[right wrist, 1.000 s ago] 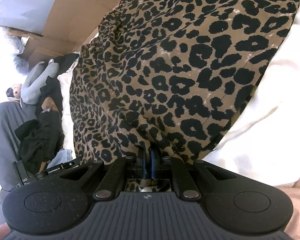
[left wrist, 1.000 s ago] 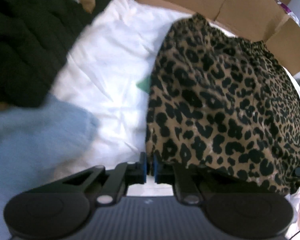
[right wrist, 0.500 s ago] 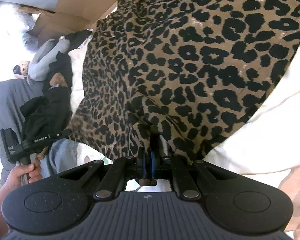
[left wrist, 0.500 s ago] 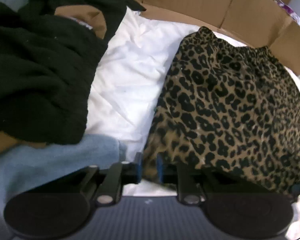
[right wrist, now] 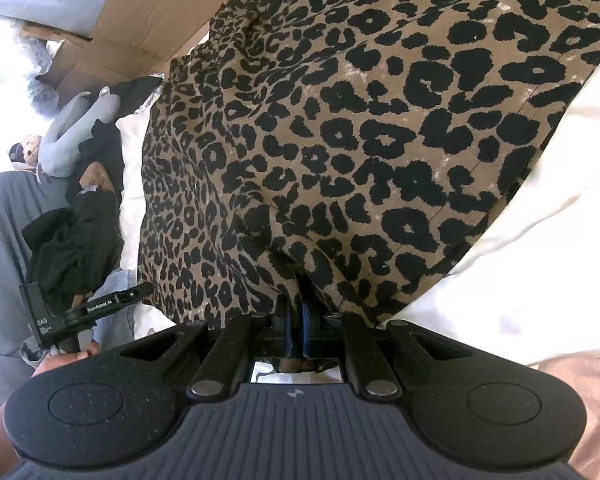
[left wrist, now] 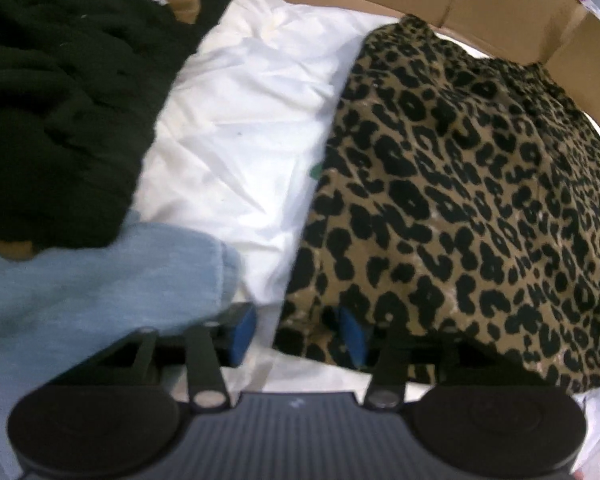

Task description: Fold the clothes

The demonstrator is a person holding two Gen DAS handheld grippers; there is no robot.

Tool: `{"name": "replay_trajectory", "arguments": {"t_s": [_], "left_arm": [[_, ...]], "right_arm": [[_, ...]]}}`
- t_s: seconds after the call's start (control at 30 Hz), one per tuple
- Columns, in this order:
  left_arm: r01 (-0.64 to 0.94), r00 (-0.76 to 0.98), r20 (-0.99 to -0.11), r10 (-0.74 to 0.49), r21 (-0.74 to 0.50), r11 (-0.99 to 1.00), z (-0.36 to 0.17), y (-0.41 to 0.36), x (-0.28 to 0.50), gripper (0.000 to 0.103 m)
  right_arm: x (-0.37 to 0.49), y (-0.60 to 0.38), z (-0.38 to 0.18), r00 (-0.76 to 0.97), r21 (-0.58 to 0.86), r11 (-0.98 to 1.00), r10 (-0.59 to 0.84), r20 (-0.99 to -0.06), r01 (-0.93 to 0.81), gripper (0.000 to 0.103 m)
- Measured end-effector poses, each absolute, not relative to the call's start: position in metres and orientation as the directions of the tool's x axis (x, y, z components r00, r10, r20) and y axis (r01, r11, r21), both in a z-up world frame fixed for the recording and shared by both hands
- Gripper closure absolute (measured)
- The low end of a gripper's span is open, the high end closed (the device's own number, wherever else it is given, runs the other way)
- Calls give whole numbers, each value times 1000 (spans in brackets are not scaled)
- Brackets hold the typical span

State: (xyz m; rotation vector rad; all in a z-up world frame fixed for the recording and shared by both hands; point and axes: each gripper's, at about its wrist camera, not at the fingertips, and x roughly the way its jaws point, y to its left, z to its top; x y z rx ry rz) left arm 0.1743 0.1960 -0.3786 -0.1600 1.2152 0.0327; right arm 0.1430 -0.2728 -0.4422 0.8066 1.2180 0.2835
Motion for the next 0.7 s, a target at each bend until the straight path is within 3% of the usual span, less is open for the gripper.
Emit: {"name": "replay_trajectory", "arguments": {"t_s": [0.03,0.07,0.1,0.13,0.7], "left_arm": [[-109,346,-935,-72,-116,987,-379,195,174,66],[-113,343,-936,-83,-129,985,-379,195,173,72],[-118,342,-935,-90,-138,983,-379,196,173,88],[-125,342,-935,-97,-147,981,-377,198,173,94],[-175,378,-925,33,-37,984,-288,212,190,96]], "right_arm": [[143,-274,-442,352,682,698,596,-722,217,100],[143,-274,-443,351,681,699,595,-723,218,100],[143,-274,-444,349,682,698,596,-723,219,100],[143,-274,-444,348,682,697,598,-722,219,100],[146,-247,-438,273,783,567,735,-621,255,100]]}}
